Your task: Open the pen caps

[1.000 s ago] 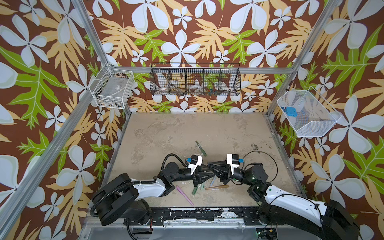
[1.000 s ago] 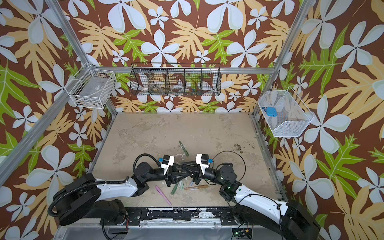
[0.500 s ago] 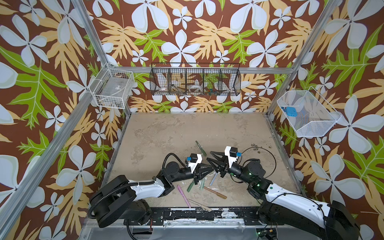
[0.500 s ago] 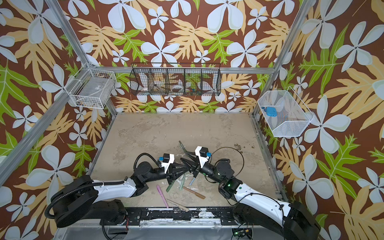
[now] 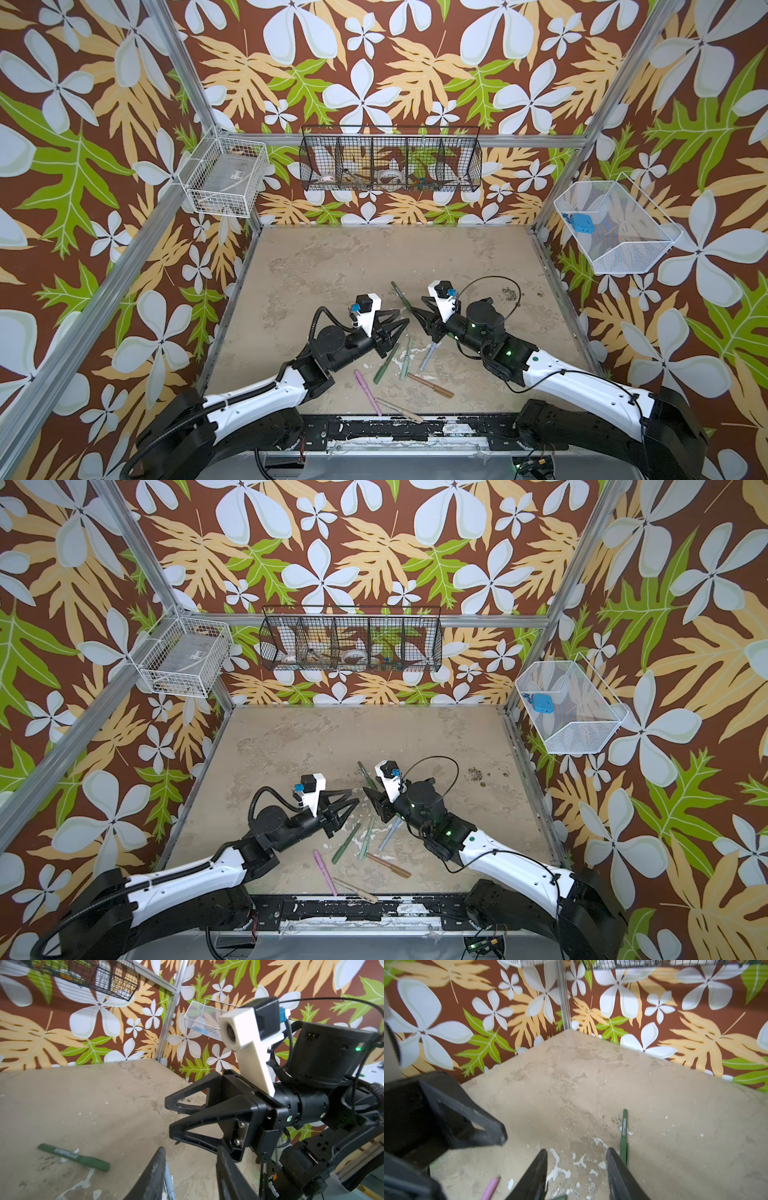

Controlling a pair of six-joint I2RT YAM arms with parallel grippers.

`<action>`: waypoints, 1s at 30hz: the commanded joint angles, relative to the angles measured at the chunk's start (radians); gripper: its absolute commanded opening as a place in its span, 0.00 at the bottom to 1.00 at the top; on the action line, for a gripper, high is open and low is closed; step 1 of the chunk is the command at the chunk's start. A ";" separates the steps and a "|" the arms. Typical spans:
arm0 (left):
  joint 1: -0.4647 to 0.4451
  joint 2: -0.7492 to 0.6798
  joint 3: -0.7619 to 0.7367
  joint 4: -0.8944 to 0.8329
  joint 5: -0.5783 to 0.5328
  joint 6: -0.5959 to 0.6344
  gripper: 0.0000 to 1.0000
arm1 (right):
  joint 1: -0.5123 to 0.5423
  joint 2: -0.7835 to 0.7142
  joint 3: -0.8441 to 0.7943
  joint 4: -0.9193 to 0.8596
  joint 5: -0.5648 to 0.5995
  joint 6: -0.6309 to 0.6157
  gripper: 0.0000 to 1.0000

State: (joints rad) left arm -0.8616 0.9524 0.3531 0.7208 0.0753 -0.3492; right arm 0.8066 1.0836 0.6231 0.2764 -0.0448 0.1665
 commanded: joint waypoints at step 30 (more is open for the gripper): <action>-0.002 -0.227 -0.061 -0.712 -0.072 -0.294 0.75 | 0.528 0.325 0.139 -0.686 0.082 0.177 0.51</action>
State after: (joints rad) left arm -0.8623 0.7219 0.2977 -0.0235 -0.0128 -0.6350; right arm 1.3102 1.3811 0.7486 -0.3927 0.0074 0.3328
